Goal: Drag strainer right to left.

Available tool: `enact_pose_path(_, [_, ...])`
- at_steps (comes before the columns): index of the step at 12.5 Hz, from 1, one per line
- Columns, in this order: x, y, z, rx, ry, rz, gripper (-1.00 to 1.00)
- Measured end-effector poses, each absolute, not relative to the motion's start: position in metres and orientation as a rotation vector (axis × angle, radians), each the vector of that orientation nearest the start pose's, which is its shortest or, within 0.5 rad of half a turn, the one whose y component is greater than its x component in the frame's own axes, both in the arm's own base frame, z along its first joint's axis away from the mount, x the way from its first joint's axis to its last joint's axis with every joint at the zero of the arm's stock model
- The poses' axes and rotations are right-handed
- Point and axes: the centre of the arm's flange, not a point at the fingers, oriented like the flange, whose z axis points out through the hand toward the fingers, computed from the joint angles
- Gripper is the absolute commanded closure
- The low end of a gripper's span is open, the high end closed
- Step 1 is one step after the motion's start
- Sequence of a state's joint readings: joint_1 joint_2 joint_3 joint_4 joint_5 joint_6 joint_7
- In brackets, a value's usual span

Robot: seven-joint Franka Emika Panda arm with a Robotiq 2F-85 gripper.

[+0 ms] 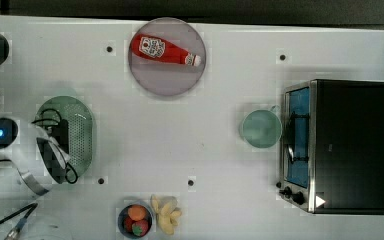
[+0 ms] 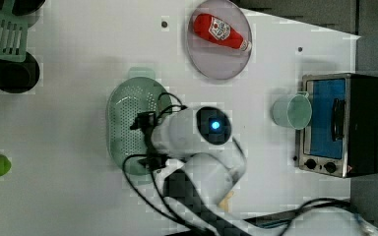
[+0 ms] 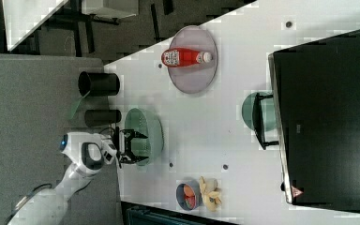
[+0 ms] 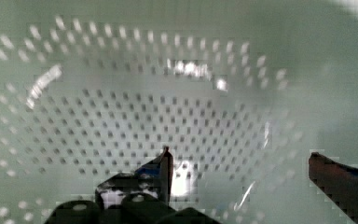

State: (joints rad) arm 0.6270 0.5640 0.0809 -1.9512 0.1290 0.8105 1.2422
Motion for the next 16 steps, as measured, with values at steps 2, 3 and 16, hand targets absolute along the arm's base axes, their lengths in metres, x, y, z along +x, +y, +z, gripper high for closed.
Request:
enact_pose_path(2, [0.477,0.361,0.235,-2.527,2.023,0.184,-1.00])
enact_pose_path(3, [0.489,0.338,0.277,-2.550,1.978,0.165,-1.00])
enact_pose_path(16, [0.488,-0.146,0.598,-2.747,1.433,-0.172,-1.00])
